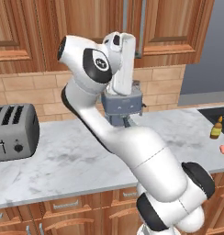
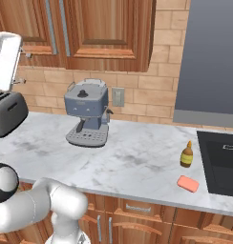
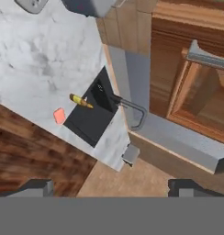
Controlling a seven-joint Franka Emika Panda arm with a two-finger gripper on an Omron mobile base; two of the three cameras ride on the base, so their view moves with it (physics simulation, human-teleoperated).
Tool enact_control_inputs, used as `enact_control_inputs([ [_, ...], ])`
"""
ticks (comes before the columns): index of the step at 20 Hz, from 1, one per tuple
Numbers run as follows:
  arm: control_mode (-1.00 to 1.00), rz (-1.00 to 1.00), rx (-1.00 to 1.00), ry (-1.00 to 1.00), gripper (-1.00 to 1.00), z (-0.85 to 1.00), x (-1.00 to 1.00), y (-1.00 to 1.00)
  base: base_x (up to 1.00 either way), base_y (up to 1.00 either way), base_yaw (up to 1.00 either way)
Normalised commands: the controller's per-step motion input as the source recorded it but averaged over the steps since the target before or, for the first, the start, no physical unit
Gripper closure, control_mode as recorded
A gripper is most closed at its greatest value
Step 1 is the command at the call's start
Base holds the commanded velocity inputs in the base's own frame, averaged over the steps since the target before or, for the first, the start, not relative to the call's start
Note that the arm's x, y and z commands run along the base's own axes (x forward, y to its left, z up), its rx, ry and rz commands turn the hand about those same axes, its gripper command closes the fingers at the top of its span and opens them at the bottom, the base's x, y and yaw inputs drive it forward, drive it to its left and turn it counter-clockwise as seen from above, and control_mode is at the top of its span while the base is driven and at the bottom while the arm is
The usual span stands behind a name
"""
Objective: Open the cabinet. Pick the bar soap and place it next to the sink. Then close the cabinet.
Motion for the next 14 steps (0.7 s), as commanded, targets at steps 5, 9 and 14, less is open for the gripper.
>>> enact_control_inputs([
  [5,-1.0,0.0,0.28,0.0,-1.0,-0.13,-0.06,-0.89,0.0,0.0,0.0],
  [9,-1.0,0.05,0.23,0.0,-1.0,-0.2,0.44,-0.4,0.0,0.0,0.0],
  [14,-1.0,0.06,0.14,-0.04,-1.0,-0.12,0.93,-0.01,0.0,0.0,0.0],
])
